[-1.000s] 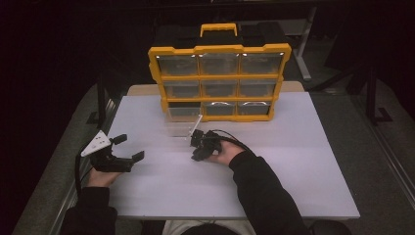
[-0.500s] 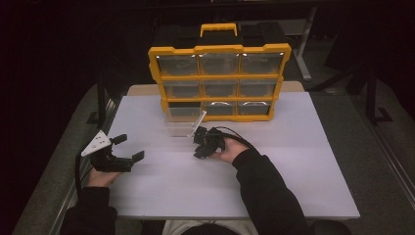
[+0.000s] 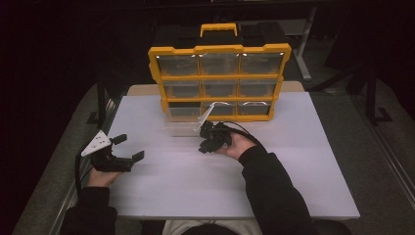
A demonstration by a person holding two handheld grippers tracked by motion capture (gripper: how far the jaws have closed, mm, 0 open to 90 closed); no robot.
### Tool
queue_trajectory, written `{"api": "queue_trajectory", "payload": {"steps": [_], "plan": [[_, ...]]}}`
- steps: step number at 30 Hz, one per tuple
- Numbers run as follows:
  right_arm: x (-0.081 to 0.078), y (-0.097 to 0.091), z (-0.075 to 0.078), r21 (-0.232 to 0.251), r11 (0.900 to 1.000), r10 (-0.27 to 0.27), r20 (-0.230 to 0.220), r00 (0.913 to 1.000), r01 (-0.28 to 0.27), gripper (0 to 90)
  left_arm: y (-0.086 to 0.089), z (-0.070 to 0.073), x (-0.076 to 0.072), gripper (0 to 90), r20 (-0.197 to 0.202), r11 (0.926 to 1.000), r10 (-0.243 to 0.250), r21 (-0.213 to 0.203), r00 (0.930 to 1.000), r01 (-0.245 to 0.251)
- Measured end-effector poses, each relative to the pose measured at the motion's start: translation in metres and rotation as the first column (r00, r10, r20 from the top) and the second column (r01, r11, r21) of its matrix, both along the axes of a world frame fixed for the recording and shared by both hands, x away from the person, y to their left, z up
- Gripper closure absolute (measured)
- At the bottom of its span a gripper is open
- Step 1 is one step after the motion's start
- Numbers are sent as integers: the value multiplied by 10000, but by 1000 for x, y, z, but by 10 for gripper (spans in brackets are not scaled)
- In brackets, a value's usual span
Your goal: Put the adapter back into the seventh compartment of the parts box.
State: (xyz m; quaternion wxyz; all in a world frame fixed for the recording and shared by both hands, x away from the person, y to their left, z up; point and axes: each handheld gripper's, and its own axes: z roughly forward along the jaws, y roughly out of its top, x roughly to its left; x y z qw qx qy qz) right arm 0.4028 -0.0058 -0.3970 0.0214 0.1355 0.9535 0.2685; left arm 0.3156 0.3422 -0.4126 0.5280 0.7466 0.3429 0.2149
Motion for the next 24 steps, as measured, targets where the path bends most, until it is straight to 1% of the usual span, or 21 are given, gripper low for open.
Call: {"api": "queue_trajectory", "payload": {"steps": [8, 13, 17, 24], "plan": [[0, -6, 12, -59, 10000, -32, 85, 10000, 32, 748, 0, 0, 0, 0, 27, 10000, 16, -52, 10000, -16], [0, -9, 21, 12, 10000, -68, 231, 9997, 68, 748, 0, 0, 0, 0, 17, 10000, 8, -29, 10000, -8], [2, -13, 30, 195, 9997, -175, 397, 9991, 167, 749, 0, 0, 0, 0, 16, 10000, 10, -20, 10000, -10], [5, -18, 43, 342, 9991, -278, 562, 9980, 259, 749, 0, 0, 0, 0, -6, 10000, -24, -5, 10000, 24]]}}
